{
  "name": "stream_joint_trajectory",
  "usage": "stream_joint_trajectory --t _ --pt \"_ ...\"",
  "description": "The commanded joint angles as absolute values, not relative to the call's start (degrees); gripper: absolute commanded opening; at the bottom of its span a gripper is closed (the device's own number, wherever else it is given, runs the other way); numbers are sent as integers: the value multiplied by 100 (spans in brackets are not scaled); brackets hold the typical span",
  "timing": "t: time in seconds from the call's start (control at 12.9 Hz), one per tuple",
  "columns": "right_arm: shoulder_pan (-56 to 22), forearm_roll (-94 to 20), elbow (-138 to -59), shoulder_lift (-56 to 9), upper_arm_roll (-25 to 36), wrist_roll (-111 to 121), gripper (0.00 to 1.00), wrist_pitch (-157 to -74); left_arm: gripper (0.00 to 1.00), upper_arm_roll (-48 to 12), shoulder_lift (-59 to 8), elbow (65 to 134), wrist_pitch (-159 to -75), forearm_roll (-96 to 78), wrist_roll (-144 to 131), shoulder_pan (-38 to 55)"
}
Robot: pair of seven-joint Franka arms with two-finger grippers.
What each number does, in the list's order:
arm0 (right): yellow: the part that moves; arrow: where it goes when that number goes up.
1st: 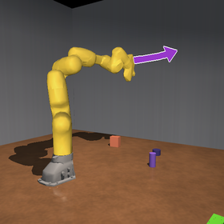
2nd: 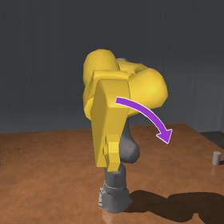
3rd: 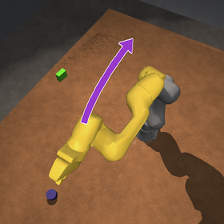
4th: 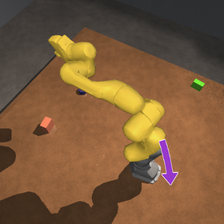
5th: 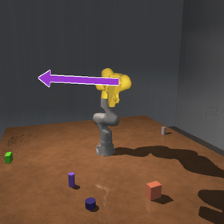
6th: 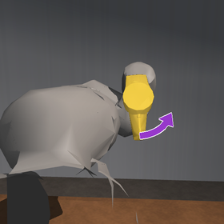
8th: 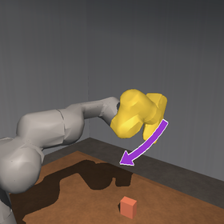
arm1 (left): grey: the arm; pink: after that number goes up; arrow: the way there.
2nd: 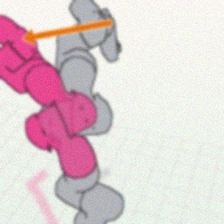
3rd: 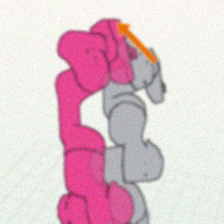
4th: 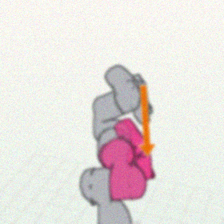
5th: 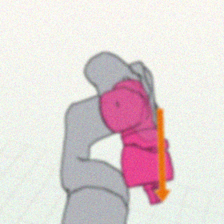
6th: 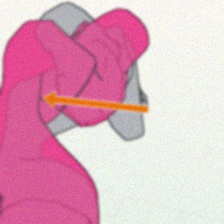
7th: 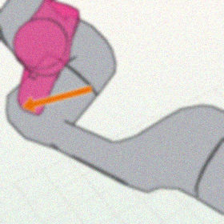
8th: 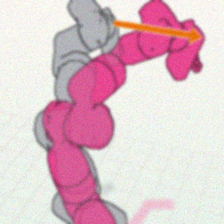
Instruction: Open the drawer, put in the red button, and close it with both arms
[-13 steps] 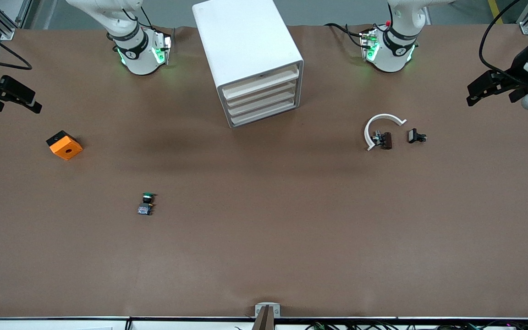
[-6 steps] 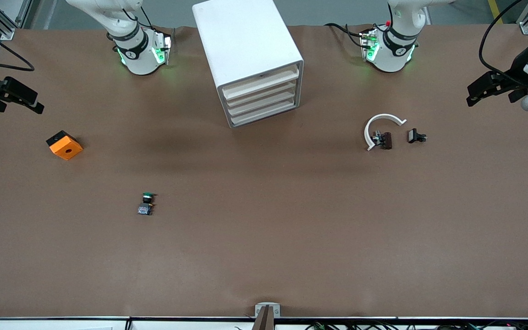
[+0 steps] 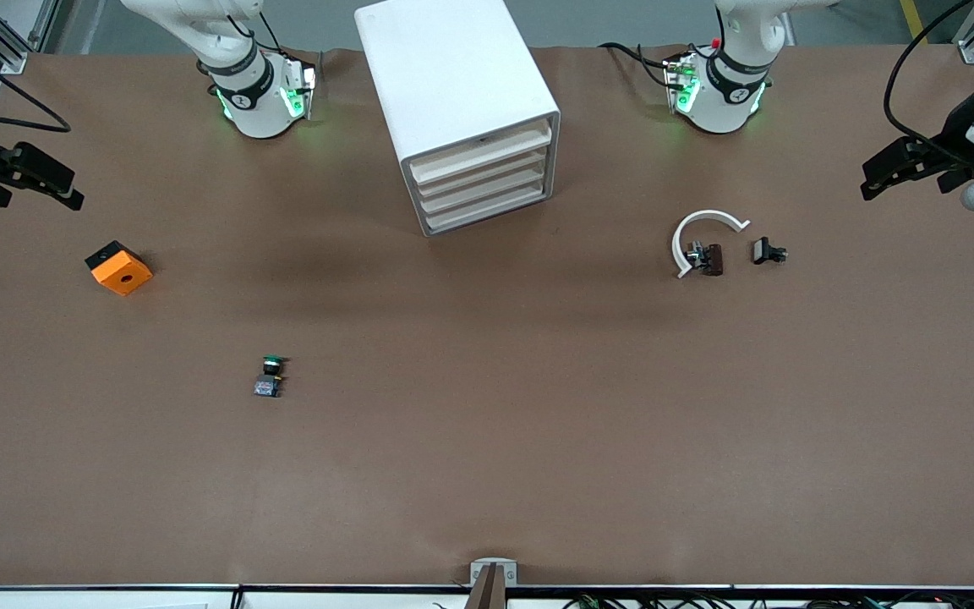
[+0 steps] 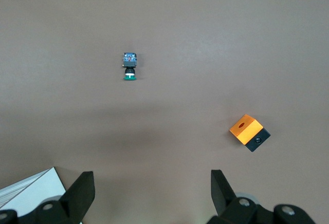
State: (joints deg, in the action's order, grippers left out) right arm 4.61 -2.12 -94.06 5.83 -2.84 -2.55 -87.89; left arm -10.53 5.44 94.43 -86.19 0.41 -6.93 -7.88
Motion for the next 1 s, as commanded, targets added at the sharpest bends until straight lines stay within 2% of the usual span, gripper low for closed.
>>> stream_joint_trajectory --t 0.0,0.93 --pt "396 -132 -9492 686 -220 -229 100 -8807 100 -1046 475 9281 -8596 -44 -606 -791" --pt "299 -193 -9510 686 -17 -229 100 -8842 100 -1055 475 9281 -8587 -53 -633 -809"
